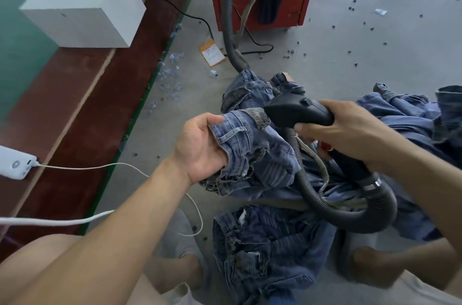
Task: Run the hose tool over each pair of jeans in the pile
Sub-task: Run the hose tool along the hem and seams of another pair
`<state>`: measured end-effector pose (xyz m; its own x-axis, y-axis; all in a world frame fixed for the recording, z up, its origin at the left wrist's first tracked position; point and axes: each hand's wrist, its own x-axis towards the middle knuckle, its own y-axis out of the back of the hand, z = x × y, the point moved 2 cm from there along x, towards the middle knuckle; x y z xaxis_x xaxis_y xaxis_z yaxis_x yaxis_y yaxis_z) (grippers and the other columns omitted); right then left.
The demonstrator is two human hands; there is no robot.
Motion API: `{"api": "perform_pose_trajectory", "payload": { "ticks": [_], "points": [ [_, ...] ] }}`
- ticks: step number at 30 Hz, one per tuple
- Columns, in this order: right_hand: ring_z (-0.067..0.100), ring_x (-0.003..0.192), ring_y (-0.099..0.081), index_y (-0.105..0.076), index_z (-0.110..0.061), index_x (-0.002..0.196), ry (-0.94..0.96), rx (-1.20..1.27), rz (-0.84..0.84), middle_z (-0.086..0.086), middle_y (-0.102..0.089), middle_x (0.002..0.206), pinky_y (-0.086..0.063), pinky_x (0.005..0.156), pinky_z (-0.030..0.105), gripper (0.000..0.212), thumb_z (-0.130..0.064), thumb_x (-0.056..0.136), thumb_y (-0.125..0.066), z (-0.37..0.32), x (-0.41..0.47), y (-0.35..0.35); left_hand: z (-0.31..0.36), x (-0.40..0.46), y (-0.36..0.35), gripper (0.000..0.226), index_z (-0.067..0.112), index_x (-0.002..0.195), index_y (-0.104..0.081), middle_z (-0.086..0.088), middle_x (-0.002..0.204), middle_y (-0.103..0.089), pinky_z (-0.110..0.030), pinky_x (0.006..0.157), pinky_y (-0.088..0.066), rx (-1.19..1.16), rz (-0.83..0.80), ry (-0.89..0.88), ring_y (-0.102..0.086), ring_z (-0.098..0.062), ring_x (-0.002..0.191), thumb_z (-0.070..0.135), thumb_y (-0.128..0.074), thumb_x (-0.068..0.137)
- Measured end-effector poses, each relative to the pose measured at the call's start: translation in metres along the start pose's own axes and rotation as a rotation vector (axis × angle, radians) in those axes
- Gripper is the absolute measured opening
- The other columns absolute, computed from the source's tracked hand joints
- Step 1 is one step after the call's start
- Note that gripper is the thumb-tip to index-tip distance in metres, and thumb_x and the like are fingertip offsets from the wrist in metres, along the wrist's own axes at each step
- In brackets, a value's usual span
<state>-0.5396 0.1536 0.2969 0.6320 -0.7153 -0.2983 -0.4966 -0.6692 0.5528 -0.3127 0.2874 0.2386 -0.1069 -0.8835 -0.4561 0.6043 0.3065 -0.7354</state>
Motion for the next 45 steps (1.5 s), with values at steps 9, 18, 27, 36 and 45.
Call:
{"api": "perform_pose_trajectory", "payload": {
  "ticks": [9, 18, 27, 36, 45],
  "points": [
    [0.010, 0.046, -0.064, -0.065, -0.029, 0.095, 0.109, -0.108, -0.056, -0.006, -0.071, 0.063, -0.045, 0.041, 0.018, 0.017, -0.037, 0.089, -0.078, -0.005, -0.002, -0.010, -0.003, -0.001, -0.003, 0.065, -0.007, 0.147, -0.047, -0.029, 0.152, -0.046, -0.053, 0.120, -0.035, 0.039, 0.018, 0.031, -0.044, -0.041, 0.142, 0.027, -0.040, 0.091],
    [-0.001, 0.052, -0.065, -0.060, -0.045, 0.092, 0.113, -0.233, 0.073, -0.021, -0.069, 0.068, -0.043, 0.045, 0.008, 0.018, -0.049, 0.084, -0.075, 0.013, 0.004, 0.032, 0.013, -0.008, -0.005, 0.057, -0.004, 0.135, -0.062, -0.028, 0.142, -0.057, -0.053, 0.105, -0.051, 0.111, -0.005, 0.024, -0.059, -0.042, 0.128, 0.027, -0.046, 0.090],
    [0.025, 0.083, -0.064, -0.050, -0.042, 0.113, 0.063, -0.784, -0.210, -0.003, -0.066, 0.094, -0.056, 0.075, 0.041, 0.033, -0.044, 0.085, -0.069, 0.055, 0.001, 0.010, 0.030, -0.021, 0.007, 0.056, -0.006, 0.139, -0.056, -0.031, 0.138, -0.059, -0.057, 0.105, -0.050, 0.202, 0.152, -0.004, -0.059, -0.046, 0.128, 0.014, -0.051, 0.088],
    [0.018, 0.080, -0.058, -0.060, -0.032, 0.115, 0.216, -0.607, -0.347, -0.009, -0.065, 0.088, -0.046, 0.070, 0.032, 0.032, -0.032, 0.086, -0.073, 0.014, 0.009, -0.039, 0.030, -0.033, 0.018, 0.050, 0.001, 0.133, -0.065, -0.027, 0.139, -0.060, -0.055, 0.105, -0.051, 0.267, 0.180, -0.055, -0.059, -0.043, 0.129, 0.012, -0.044, 0.089],
    [0.010, 0.080, -0.062, -0.058, -0.040, 0.112, 0.136, -0.527, -0.155, -0.016, -0.065, 0.087, -0.047, 0.067, 0.031, 0.035, -0.040, 0.083, -0.079, 0.019, 0.017, 0.010, 0.030, -0.038, 0.019, 0.058, -0.007, 0.137, -0.059, -0.031, 0.138, -0.059, -0.055, 0.097, -0.056, 0.180, 0.199, -0.046, -0.059, -0.046, 0.127, 0.016, -0.046, 0.085]
  ]
}}
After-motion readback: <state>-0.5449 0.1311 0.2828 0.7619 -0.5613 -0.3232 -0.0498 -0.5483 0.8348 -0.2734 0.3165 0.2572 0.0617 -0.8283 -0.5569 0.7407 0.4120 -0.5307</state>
